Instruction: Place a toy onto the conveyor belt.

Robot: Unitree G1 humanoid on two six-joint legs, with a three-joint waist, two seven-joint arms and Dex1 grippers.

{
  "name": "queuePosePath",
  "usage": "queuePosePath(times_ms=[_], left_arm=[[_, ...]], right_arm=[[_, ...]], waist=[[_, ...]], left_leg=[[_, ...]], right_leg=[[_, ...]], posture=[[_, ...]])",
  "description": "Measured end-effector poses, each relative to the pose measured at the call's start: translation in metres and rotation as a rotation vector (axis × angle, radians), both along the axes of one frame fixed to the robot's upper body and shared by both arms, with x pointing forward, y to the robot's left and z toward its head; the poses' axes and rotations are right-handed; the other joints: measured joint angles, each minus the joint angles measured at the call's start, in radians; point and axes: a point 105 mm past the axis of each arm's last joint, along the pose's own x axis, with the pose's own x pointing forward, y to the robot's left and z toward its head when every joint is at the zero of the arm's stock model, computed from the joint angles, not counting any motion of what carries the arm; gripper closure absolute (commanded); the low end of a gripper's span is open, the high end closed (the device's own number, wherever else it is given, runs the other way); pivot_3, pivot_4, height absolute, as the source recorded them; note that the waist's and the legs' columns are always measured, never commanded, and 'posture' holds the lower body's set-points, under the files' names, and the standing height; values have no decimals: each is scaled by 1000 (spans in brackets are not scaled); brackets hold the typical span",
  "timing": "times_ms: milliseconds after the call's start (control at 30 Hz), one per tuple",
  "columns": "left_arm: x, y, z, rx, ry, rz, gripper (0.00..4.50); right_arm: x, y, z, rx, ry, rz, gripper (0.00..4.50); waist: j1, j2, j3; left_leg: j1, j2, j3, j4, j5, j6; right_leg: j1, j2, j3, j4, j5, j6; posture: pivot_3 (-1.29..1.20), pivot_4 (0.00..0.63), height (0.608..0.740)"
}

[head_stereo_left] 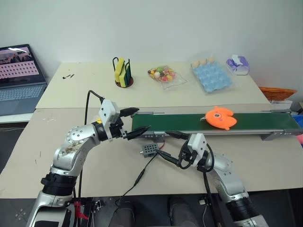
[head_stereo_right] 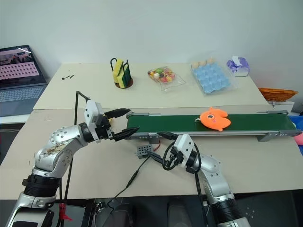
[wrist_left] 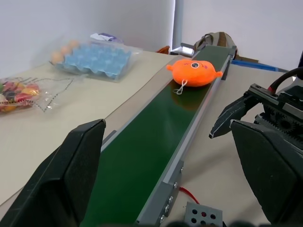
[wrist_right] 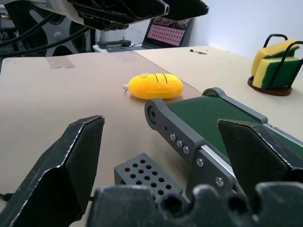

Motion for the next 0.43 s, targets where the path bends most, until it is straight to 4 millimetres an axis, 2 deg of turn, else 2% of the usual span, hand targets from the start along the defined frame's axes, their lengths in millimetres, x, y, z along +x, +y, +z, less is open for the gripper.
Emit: queuePosePath(times_ms=[433], left_arm=[[0,-4,-1,-13,-4,-3,11]], right_arm=[[0,0,0,-3,0,-1,0]], waist=[[0,0,0]], left_leg=[[0,0,0,0,0,0]], right_leg=[[0,0,0,0,0,0]], posture=[[0,150,740]])
